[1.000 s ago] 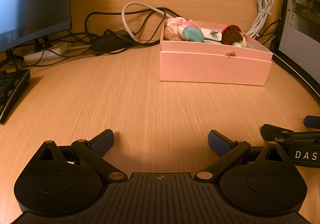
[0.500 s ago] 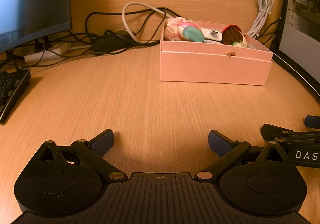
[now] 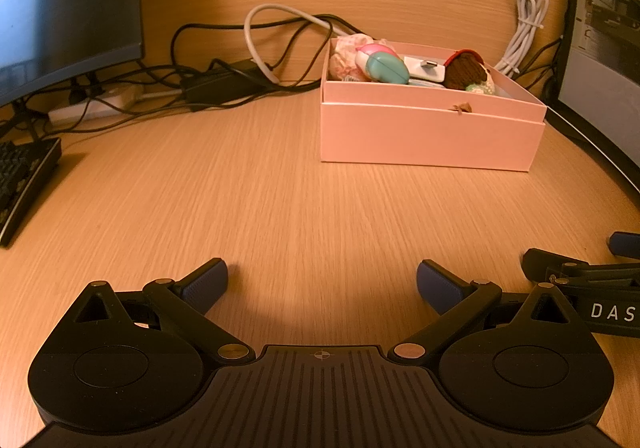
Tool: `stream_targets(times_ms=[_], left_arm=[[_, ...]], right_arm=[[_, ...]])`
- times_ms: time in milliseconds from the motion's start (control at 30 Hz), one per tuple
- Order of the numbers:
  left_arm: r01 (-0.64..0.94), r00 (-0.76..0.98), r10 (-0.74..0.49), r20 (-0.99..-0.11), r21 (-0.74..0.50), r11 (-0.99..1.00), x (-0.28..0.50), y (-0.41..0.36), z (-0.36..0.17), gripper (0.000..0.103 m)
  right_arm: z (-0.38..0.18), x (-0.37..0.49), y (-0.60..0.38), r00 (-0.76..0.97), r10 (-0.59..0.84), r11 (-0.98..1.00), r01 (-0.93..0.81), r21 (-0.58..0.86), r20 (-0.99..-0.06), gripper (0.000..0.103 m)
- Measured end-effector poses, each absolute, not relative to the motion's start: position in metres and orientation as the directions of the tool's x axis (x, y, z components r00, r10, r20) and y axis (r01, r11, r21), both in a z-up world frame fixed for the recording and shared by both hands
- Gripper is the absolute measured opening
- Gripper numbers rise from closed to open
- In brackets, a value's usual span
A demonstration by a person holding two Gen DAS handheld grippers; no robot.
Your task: Organize objects
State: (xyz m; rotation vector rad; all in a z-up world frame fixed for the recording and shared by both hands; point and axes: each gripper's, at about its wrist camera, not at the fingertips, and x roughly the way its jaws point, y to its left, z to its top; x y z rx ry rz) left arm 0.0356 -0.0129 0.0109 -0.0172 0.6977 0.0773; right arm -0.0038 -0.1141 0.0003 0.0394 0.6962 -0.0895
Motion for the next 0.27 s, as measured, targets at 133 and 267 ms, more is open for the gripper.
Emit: stream_targets(times_ms=[133, 267], left_arm=[[-0.078, 0.763, 0.066, -0.643, 0.010, 0.997, 0.0362, -0.0117, 0.0111, 0.103], [-0.078, 0.763, 0.066, -0.643, 0.009, 0.997, 0.0363, -0.0119, 0.0111, 0.103]], right_arm=[[0.0004, -0.0039, -0.1142, 0.764, -0.069, 0.995, 0.096, 0.006, -0.642, 0.103], [0.0004, -0.0039, -0.1142, 0.764, -0.069, 0.995, 0.096, 0.006, -0.642, 0.103]])
